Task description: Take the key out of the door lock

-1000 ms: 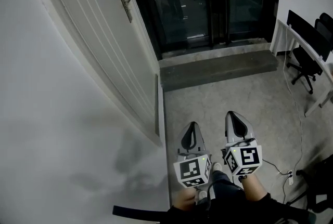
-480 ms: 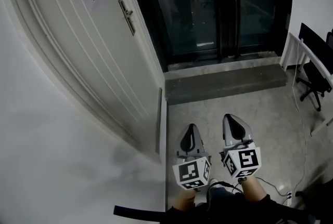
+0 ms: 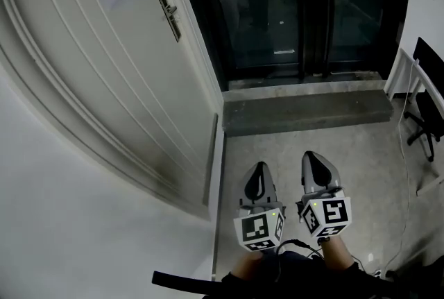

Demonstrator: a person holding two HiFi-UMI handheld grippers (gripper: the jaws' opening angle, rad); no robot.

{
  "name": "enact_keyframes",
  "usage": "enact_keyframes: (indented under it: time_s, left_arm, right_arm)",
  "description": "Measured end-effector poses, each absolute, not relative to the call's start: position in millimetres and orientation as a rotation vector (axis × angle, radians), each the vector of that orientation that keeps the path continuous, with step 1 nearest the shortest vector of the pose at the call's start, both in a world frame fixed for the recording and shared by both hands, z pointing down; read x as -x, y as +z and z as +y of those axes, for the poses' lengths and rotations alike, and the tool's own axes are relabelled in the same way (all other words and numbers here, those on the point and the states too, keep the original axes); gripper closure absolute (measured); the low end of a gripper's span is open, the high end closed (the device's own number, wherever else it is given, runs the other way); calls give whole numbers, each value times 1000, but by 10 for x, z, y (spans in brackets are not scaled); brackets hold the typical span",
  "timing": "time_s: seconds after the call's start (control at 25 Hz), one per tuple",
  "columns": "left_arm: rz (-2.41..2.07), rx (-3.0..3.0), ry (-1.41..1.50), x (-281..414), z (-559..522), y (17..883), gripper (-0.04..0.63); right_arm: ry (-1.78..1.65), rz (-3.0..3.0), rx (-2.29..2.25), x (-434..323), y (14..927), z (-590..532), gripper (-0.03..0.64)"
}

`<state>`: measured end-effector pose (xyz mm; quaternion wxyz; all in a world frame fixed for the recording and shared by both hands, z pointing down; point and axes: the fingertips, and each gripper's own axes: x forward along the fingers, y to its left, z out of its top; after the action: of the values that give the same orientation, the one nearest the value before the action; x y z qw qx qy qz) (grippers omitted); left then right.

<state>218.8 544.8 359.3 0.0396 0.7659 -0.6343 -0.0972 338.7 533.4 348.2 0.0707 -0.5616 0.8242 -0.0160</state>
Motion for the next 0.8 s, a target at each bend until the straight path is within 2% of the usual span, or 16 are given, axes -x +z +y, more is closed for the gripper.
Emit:
enact_keyframes:
  time_s: [0.32, 0.8]
  left_arm:
    - [-1954, -2336, -259, -2190, 4893, 3662, 595]
    - [-1863, -2406, -235, -2101, 3512, 3630, 595]
  right_arm:
    - [-44, 2492, 1695, -3384, 3529, 4812, 615]
    - [9, 2452, 1754, -3216, 3436, 3482, 615]
